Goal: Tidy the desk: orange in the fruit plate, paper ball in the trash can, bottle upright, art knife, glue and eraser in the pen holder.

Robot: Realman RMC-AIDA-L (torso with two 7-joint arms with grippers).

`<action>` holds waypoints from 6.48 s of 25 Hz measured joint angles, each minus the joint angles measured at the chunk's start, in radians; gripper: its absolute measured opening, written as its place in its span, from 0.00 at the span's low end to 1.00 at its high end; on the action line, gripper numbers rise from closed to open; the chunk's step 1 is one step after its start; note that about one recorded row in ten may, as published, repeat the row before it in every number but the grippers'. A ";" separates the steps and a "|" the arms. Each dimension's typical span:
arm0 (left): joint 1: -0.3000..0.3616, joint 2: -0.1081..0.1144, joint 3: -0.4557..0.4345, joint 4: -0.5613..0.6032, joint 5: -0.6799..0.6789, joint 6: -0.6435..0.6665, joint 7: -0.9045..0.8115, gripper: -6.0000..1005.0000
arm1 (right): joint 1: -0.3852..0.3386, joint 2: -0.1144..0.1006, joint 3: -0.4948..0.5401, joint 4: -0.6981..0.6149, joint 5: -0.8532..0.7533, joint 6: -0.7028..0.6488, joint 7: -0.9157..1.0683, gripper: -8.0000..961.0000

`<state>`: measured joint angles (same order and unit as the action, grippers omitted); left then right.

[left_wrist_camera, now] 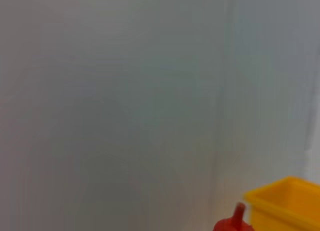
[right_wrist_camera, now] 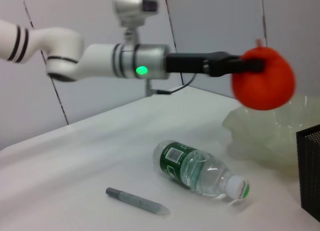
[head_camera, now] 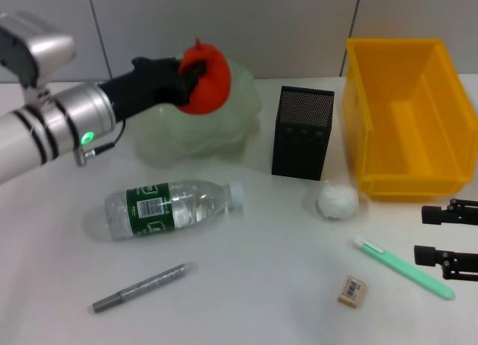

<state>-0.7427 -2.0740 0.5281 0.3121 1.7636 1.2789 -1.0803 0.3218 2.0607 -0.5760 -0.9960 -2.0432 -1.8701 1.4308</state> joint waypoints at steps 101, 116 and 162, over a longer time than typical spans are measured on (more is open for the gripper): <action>0.446 0.006 0.244 0.246 -0.150 0.523 -0.110 0.78 | 0.575 0.030 -1.294 -0.018 -0.793 0.598 1.259 0.68; 0.450 0.008 0.243 0.246 -0.151 0.530 -0.090 0.77 | 0.483 0.027 -1.278 -0.334 -0.787 0.451 1.237 0.53; 0.458 0.011 0.225 0.238 -0.151 0.501 -0.075 0.73 | 0.221 0.007 -0.399 -0.388 -0.475 0.506 0.772 0.76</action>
<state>-0.2851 -2.0634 0.7526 0.5506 1.6129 1.7802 -1.1548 0.5428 2.0681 -0.9746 -1.3843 -2.5183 -1.3636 2.2030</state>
